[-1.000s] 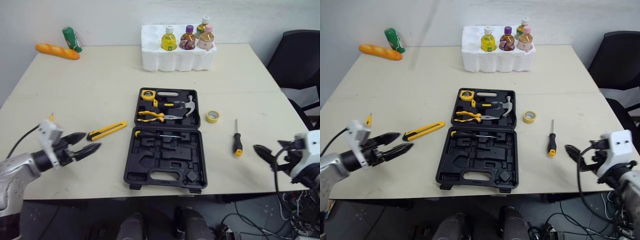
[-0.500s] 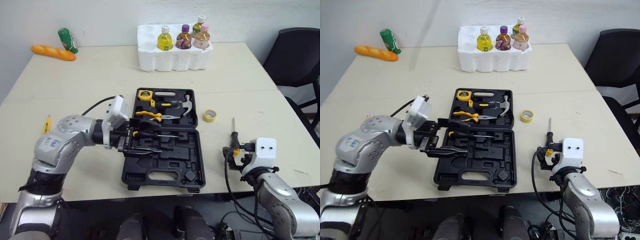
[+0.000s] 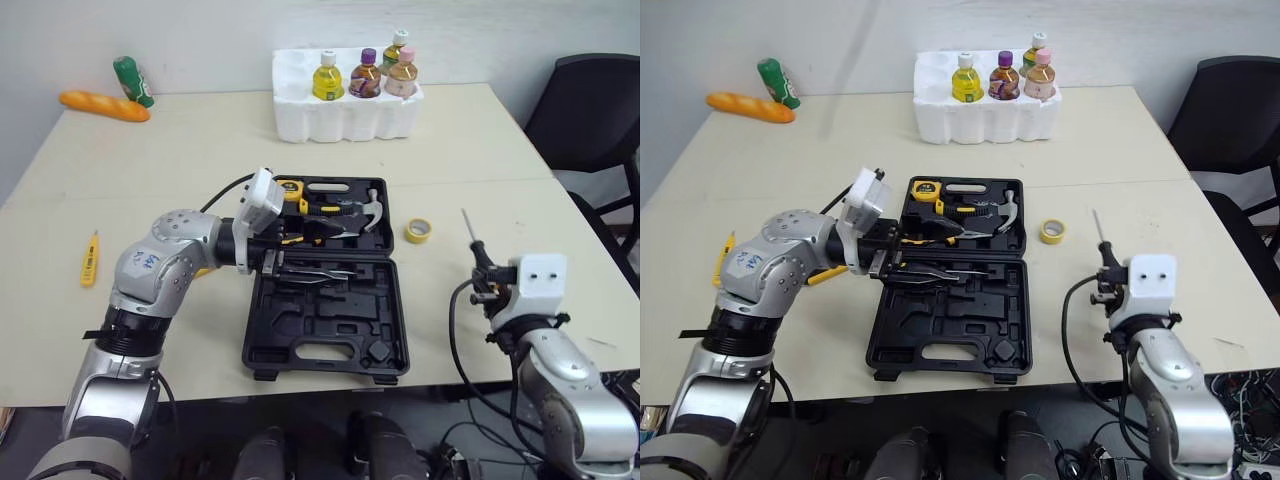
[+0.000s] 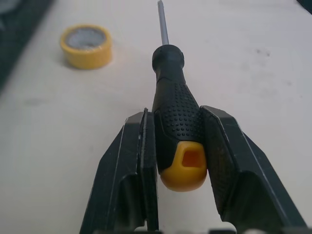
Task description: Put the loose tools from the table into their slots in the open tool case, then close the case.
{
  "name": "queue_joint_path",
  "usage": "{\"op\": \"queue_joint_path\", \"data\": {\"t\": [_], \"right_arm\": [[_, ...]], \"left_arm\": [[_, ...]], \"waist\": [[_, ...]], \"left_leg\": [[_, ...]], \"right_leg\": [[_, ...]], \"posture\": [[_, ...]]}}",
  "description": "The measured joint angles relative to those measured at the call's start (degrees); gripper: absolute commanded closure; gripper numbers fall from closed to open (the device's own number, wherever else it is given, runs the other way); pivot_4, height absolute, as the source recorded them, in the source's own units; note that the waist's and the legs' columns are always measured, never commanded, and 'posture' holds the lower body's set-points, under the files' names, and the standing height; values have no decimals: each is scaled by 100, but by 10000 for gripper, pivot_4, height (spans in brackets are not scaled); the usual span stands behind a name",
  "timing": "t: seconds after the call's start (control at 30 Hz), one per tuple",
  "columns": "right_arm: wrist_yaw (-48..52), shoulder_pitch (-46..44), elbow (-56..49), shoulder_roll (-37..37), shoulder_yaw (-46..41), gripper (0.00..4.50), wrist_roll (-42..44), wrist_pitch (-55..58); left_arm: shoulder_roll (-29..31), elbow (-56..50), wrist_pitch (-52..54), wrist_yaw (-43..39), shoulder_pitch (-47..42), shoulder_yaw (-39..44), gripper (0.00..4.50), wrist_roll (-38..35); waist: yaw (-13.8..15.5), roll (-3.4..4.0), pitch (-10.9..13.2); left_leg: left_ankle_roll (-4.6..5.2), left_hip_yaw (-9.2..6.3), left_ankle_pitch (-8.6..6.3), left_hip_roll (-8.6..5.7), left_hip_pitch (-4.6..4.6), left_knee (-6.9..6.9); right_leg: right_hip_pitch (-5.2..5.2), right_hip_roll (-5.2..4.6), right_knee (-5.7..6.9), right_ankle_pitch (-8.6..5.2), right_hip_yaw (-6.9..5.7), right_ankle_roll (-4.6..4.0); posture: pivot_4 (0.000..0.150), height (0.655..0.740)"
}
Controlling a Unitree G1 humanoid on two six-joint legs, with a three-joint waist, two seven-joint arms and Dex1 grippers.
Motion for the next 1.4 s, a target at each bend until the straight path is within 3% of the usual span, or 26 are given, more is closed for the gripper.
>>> {"op": "queue_joint_path", "data": {"t": [0.23,0.43,0.67,1.4], "right_arm": [[2165,-1217,249,-1621,439,35654,1448,842],[3789,-2665,1323,-2321,1845,35654,1249,413],[4874,-3580,2411,-2282,3183,35654,442,-297],[6012,-3675,3418,-2120,3669,35654,-756,-1605]], "left_arm": [[1286,-9,156,-186,990,488,0,130],[2096,-14,-13,-322,1865,979,0,326],[2141,-68,-148,-150,2340,1405,0,356],[1922,-4,-334,208,2214,1383,0,459]], "waist": [[-81,-3,5],[-49,-6,8],[-48,-6,8],[-47,-5,8]], "left_leg": [[-4,-3,-5,20,0,-1],[0,-7,-17,20,-7,-1],[8,-3,-21,4,-20,2],[-1,-1,-19,2,-13,2]], "right_leg": [[-2,9,-5,-6,-5,-10],[-7,-31,-12,-7,-21,-14],[-8,-63,-4,-3,-47,-6],[-8,-64,-1,-5,-50,-10]], "posture": [[1500,7367],[1500,7367],[1500,7367],[1500,7367]]}}
